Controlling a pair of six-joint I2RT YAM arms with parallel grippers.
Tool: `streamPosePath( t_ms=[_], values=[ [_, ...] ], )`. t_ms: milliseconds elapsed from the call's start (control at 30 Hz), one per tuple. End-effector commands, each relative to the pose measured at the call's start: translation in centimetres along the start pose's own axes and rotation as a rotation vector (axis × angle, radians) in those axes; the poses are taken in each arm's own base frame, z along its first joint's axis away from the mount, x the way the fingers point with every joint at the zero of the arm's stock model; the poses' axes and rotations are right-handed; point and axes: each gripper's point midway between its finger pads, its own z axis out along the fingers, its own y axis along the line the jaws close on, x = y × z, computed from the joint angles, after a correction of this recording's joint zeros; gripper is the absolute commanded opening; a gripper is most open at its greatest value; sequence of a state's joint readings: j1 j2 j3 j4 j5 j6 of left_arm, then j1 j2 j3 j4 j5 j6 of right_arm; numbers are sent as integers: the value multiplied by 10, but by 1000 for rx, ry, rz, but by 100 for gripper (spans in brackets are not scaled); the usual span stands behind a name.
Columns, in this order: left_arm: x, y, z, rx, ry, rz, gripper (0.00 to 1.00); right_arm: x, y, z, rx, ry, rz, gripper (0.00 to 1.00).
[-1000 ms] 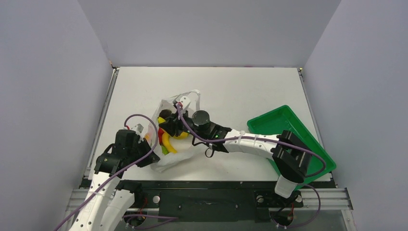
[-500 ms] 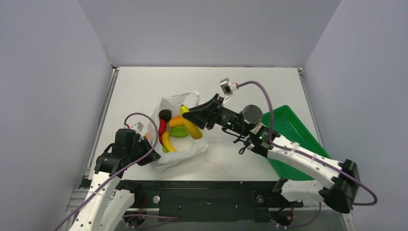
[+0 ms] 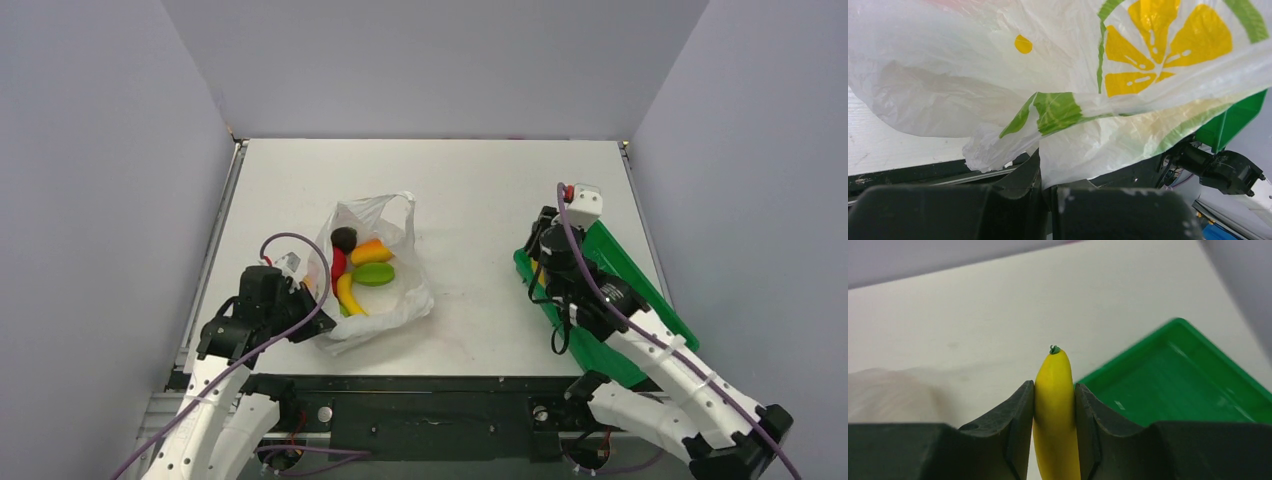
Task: Take the fake fruits out of the plastic bag
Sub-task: Place the fake fruit in the bin.
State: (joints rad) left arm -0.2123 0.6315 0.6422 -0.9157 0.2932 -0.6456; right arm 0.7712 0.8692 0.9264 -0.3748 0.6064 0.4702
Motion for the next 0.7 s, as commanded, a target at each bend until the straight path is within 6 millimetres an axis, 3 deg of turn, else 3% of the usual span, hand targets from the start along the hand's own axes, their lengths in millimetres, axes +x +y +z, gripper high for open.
streamPosePath(
  t_ms=[0,33,67,167,333,600,667],
  values=[
    [-11,-13,-1,58,-31,28,0,47,-115,31,435,160,-142,0],
    [-11,-13,-1,58,-31,26,0,69,-116,43,411,247,-150,0],
    [-11,-13,-1,59,-34,26,0,74,-132,50,441,286,-140,0],
    [-11,-13,-1,59,-37,24,0,117,-135,76,386,487,-158,0],
    [-11,-14,-2,58,-29,30,0,166,-145,96,372,694,-199,0],
    [-20,-19,-8,45,-44,56,0,212,-145,109,331,821,-229,1],
    [-20,-17,-7,33,-38,64,0,214,-146,112,336,823,-231,13]
  ],
)
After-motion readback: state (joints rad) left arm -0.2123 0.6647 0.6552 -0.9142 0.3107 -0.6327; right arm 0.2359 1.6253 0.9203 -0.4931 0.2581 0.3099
